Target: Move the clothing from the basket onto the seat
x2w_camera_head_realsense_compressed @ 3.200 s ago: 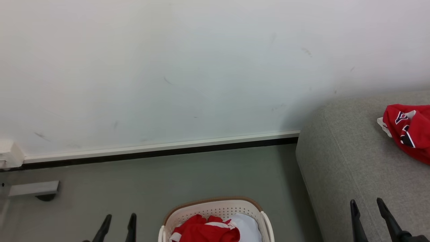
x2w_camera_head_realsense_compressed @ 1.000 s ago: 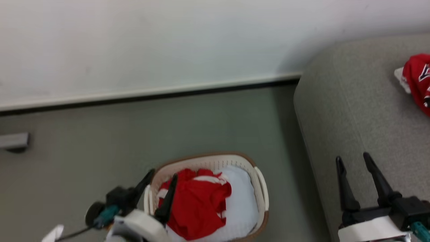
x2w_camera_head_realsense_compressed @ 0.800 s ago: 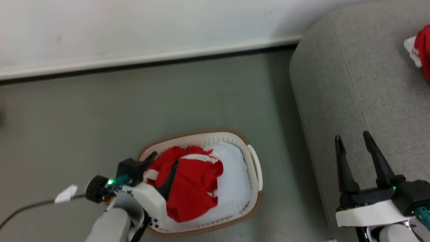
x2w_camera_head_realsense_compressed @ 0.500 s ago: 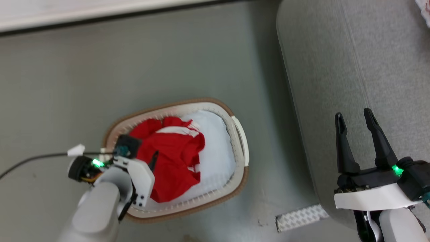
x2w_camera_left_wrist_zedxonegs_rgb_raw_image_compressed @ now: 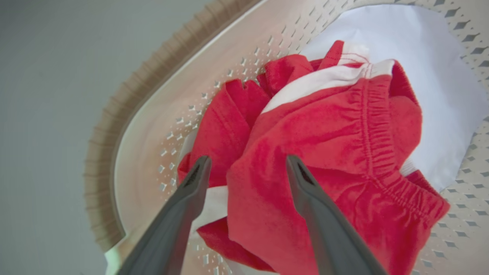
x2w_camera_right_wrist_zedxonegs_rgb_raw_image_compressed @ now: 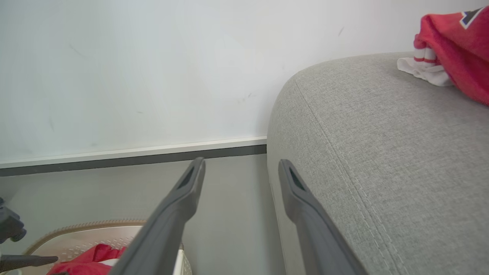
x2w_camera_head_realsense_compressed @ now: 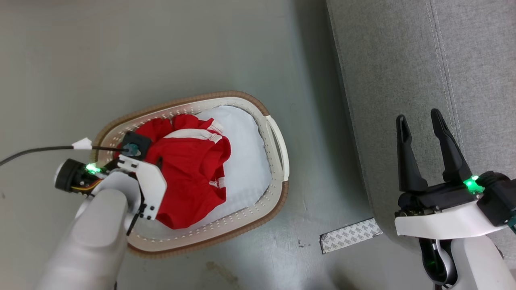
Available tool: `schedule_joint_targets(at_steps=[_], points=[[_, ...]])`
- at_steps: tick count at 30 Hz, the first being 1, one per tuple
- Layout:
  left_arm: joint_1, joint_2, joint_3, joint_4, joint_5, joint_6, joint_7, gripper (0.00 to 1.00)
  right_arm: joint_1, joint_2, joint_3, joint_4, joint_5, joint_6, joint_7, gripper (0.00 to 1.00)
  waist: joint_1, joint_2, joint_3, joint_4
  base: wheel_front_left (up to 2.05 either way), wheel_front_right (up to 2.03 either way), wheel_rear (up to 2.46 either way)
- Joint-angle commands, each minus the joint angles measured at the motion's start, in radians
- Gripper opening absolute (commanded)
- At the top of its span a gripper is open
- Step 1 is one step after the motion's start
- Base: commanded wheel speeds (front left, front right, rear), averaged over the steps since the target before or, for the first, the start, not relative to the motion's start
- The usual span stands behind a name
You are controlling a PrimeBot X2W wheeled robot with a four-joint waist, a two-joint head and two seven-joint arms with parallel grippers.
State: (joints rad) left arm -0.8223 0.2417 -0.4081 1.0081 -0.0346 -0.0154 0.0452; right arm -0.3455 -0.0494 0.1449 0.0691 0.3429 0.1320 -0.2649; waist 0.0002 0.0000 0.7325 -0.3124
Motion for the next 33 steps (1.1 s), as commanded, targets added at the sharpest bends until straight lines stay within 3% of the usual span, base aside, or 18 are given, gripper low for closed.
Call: schedule_joint_targets(at_steps=[1, 19, 20, 21, 22, 23, 33], points=[[-0.013, 0.013, -0.004, 0.012, 0.008, 0.002, 0.006, 1.0, -0.012, -0.002, 0.002, 0.003, 0.004, -0.003, 0.001, 1.0, -0.0002, 0.0, 0.002, 0.0, 0.0, 0.0, 0.0], [-0.065, 0.029, -0.036, 0.088, -0.017, -0.037, 0.039, 1.0, -0.035, -0.002, 0.04, -0.024, 0.052, -0.003, 0.001, 1.0, -0.0002, 0.0, 0.064, -0.05, 0.0, 0.0, 0.0], [-0.064, 0.029, -0.039, 0.091, -0.017, -0.042, 0.039, 0.64, -0.039, -0.002, 0.041, -0.023, 0.055, -0.003, 0.001, 1.0, -0.0002, 0.0, 0.066, -0.053, 0.0, 0.0, 0.0], [-0.062, 0.028, -0.043, 0.097, -0.016, -0.046, 0.042, 0.45, -0.043, -0.002, 0.042, -0.023, 0.056, -0.003, 0.001, 1.0, -0.0002, 0.0, 0.068, -0.055, 0.0, 0.0, 0.0], [-0.059, 0.026, -0.047, 0.1, -0.016, -0.05, 0.043, 0.15, -0.045, -0.002, 0.042, -0.022, 0.057, -0.003, 0.001, 1.0, -0.0002, 0.0, 0.069, -0.058, 0.0, 0.0, 0.0], [-0.058, 0.023, -0.051, 0.1, -0.017, -0.055, 0.037, 0.0, -0.046, -0.002, 0.041, -0.022, 0.058, -0.003, 0.001, 1.0, -0.0002, 0.0, 0.069, -0.059, 0.0, 0.0, 0.0], [0.005, -0.082, -0.038, 0.064, -0.113, -0.099, -0.098, 0.0, -0.002, -0.002, -0.011, 0.012, 0.014, -0.003, 0.001, 1.0, -0.0002, 0.0, -0.068, 0.002, 0.0, 0.0, 0.0]])
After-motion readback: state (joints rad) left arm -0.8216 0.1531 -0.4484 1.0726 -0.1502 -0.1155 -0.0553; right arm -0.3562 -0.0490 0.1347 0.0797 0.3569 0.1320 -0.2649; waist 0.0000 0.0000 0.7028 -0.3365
